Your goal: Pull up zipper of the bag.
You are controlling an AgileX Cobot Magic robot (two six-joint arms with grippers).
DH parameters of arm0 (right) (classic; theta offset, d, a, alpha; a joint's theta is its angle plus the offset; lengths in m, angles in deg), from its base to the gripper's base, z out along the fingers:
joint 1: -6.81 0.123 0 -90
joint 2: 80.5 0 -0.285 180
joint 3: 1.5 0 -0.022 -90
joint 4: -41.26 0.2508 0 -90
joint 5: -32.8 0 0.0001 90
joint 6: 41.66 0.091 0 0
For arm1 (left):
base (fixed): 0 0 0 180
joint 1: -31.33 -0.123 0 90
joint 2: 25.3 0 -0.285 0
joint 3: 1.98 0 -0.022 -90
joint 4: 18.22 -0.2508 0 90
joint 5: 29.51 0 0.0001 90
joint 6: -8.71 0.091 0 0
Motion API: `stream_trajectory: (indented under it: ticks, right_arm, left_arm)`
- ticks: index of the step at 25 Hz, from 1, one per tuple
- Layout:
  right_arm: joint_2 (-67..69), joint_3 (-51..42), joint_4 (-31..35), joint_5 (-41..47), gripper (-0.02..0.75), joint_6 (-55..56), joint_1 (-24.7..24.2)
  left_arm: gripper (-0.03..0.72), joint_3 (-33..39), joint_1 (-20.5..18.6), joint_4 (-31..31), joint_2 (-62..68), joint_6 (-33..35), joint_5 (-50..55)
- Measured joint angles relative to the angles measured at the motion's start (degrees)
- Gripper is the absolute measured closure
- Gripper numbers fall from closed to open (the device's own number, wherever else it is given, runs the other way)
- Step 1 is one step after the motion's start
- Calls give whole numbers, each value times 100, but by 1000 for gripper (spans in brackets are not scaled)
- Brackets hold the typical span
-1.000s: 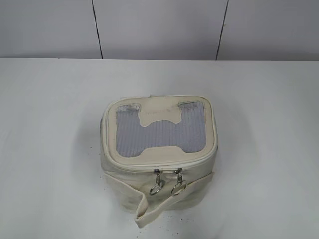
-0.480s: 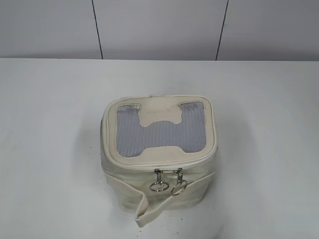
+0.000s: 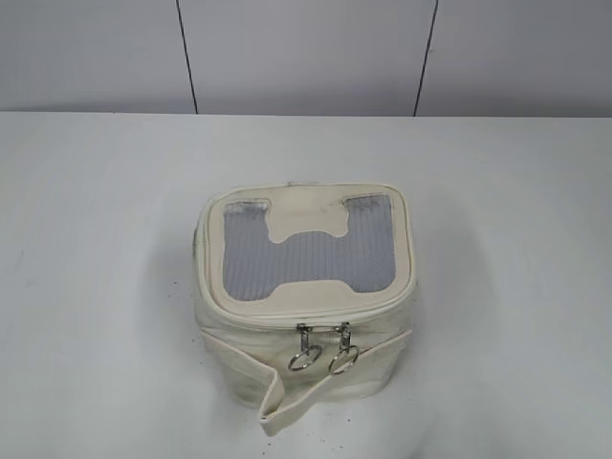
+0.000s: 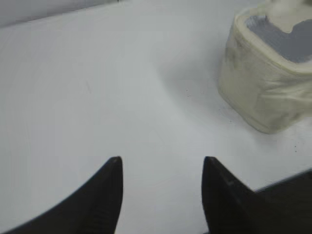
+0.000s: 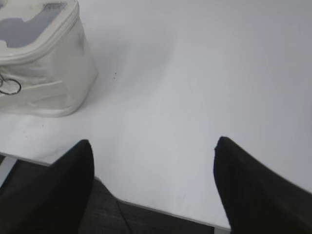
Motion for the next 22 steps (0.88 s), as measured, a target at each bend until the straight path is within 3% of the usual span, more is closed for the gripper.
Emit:
stream_trajectory:
  ticks: [4, 22]
  right_arm:
    - [-7, -211, 65, -288, 144, -220, 0]
    - [100, -273, 122, -457, 146, -252, 0]
  left_arm:
    - [286, 171, 0, 112, -548, 159, -412]
    - [286, 236, 0, 187, -508, 216, -474]
